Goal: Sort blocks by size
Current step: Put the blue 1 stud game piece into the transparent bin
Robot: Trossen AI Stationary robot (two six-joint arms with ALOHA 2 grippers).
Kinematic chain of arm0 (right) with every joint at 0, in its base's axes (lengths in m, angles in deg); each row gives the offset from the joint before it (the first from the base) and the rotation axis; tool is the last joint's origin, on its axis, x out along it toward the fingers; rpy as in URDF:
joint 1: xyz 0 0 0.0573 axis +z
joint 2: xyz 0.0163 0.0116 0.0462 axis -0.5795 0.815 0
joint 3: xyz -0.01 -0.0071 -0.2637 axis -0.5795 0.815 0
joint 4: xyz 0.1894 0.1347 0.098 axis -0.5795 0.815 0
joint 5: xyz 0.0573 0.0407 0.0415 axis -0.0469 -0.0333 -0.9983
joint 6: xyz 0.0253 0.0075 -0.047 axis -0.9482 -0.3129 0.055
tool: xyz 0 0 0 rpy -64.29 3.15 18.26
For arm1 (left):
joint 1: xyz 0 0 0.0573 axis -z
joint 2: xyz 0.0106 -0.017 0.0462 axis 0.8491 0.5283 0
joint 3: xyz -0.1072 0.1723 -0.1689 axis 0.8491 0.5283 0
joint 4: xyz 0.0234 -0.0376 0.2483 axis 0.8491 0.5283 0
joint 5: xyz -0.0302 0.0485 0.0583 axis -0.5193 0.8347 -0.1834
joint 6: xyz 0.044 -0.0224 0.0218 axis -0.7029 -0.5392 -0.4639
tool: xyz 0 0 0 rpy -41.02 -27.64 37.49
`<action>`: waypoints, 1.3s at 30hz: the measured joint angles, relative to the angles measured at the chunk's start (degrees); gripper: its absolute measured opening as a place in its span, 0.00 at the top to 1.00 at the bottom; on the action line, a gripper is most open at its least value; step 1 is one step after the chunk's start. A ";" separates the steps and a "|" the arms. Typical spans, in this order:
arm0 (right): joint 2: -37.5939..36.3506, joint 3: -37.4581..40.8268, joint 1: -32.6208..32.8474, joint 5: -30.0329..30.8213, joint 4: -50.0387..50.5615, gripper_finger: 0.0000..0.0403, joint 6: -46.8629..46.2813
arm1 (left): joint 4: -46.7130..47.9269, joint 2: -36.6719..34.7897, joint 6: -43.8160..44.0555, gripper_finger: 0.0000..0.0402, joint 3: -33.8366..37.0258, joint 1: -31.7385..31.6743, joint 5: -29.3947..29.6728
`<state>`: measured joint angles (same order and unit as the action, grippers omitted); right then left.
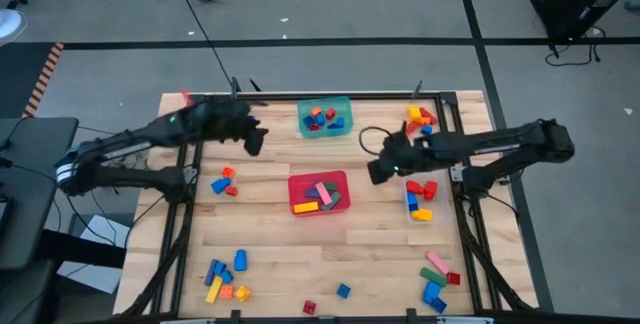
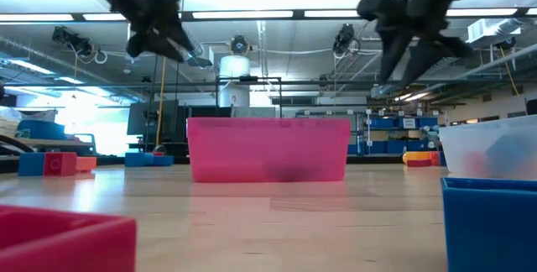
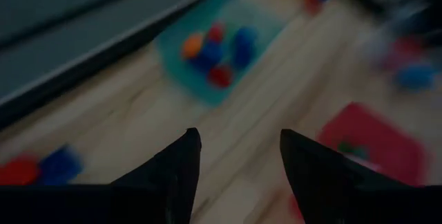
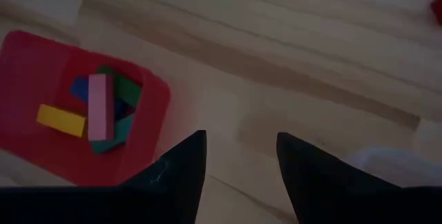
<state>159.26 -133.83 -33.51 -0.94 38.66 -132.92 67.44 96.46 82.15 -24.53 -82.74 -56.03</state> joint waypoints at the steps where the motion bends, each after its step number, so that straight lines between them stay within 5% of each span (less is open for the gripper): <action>1: -0.87 0.70 0.69 0.47 0.06 0.53 -0.81 | 2.68 2.56 0.02 0.49 -2.03 -1.44 0.00; 7: -4.94 2.86 2.92 0.86 0.00 0.53 -0.35 | 16.48 15.97 -3.87 0.48 -11.90 -9.93 -6.33; 13: -8.68 3.43 3.25 0.87 0.96 0.53 5.77 | 24.97 25.55 -11.93 0.48 -17.16 -14.02 -6.05; 23: -16.00 3.48 1.82 0.89 5.28 0.53 15.25 | 30.48 33.75 -16.70 0.47 -17.60 -14.87 3.72; 39: -22.00 3.48 -1.90 0.85 6.71 0.53 24.83 | 38.95 43.31 -14.77 0.30 -17.67 -16.14 0.88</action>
<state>137.26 -130.35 -35.41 -0.09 45.37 -108.09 106.38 139.77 67.37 -42.20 -98.89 -55.15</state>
